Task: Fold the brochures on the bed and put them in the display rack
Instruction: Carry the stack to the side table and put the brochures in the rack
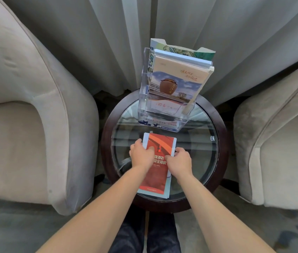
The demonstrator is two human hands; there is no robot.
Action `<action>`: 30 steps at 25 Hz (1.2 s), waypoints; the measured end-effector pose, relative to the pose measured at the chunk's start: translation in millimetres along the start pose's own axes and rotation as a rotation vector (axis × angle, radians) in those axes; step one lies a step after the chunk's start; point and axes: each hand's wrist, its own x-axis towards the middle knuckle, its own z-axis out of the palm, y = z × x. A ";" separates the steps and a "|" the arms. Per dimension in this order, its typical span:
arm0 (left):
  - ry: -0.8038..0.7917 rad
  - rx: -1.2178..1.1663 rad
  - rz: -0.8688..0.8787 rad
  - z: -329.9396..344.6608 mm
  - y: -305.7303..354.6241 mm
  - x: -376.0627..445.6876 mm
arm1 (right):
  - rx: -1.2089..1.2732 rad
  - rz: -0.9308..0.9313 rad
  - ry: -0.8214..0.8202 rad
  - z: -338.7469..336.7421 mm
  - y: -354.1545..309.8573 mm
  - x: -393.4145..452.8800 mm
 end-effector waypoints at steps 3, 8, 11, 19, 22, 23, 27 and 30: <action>-0.045 -0.089 -0.044 -8.6 1.7 10.9 | 0.028 -0.001 0.008 0.7 2.9 -0.2; -0.014 -0.076 0.025 -3.7 8.0 4.9 | 0.065 -0.012 0.003 1.7 3.4 -3.0; 0.037 -0.095 0.000 -1.6 8.9 0.9 | 0.072 -0.019 -0.001 0.8 3.0 -4.8; -0.041 -0.198 0.211 -21.8 15.6 2.1 | 0.040 -0.041 0.033 -3.7 -8.9 -6.8; 0.019 -0.143 0.284 -27.0 20.0 2.9 | 0.003 -0.054 0.073 -4.6 -16.2 -9.2; 0.044 -0.082 0.335 -27.7 21.1 1.8 | -0.008 -0.064 0.097 -5.5 -18.6 -10.6; 0.132 0.118 0.490 -34.4 28.8 -6.3 | -0.017 -0.149 0.210 -12.5 -30.3 -20.7; 0.169 0.065 0.581 -41.4 44.7 -13.3 | 0.009 -0.249 0.299 -23.2 -45.5 -30.0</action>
